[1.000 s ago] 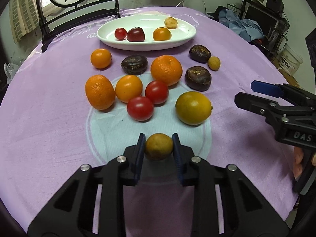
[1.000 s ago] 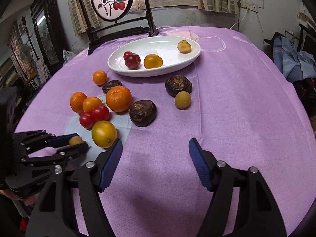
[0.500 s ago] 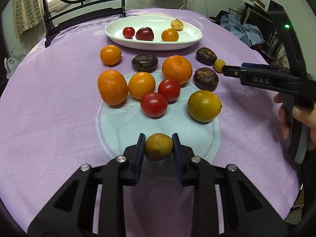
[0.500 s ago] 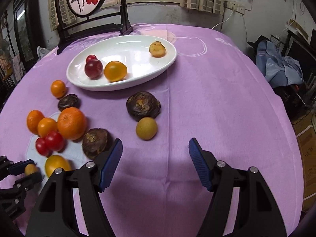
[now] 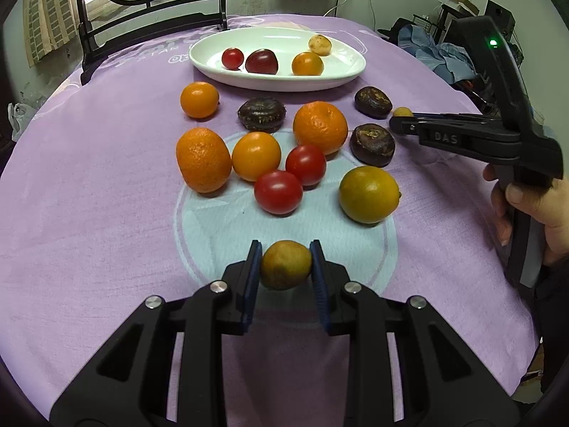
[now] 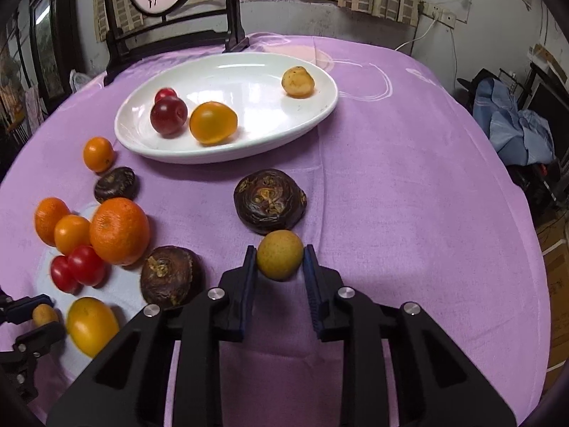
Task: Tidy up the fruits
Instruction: 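Carry both fruits to the white plate and open both tools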
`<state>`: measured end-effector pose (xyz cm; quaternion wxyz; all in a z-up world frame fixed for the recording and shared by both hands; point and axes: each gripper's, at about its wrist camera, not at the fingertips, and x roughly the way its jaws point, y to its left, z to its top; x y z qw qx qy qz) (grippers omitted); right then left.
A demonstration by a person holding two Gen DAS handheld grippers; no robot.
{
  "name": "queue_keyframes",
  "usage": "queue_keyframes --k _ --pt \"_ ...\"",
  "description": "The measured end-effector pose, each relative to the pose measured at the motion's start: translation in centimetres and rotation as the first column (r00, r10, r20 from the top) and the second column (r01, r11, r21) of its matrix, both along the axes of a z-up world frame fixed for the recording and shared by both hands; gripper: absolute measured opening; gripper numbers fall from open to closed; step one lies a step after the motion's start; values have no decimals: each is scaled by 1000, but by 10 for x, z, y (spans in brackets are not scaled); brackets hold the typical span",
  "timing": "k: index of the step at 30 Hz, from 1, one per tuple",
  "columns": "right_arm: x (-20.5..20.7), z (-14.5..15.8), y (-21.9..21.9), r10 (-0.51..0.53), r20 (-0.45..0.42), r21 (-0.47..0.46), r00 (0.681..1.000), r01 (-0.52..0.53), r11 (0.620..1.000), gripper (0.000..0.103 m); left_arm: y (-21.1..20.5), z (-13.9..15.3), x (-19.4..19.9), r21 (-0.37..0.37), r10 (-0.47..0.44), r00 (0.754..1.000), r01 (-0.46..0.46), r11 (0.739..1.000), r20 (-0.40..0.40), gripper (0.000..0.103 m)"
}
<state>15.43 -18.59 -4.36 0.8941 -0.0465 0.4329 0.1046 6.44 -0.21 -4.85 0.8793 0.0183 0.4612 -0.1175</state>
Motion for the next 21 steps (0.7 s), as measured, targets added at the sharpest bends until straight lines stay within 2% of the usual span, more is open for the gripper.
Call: queue_keyframes --k 3,8,13,16,21 --pt "-15 15 -3 22 32 30 999 -23 999 26 2 11 0 -2 0 1000 0 1000 20 28" --pt "-36 49 -3 78 112 90 991 -88 992 26 -6 43 1 56 -6 995 0 998 102 28" --pt "-45 80 6 126 195 126 973 -152 980 27 -11 73 22 36 4 989 -10 999 148 28" --pt "-39 88 13 139 220 107 965 -166 980 27 -20 86 44 52 12 983 -22 998 185 28" --pt "-7 81 21 139 201 85 970 -158 984 26 -23 86 95 31 54 988 -59 998 143 28"
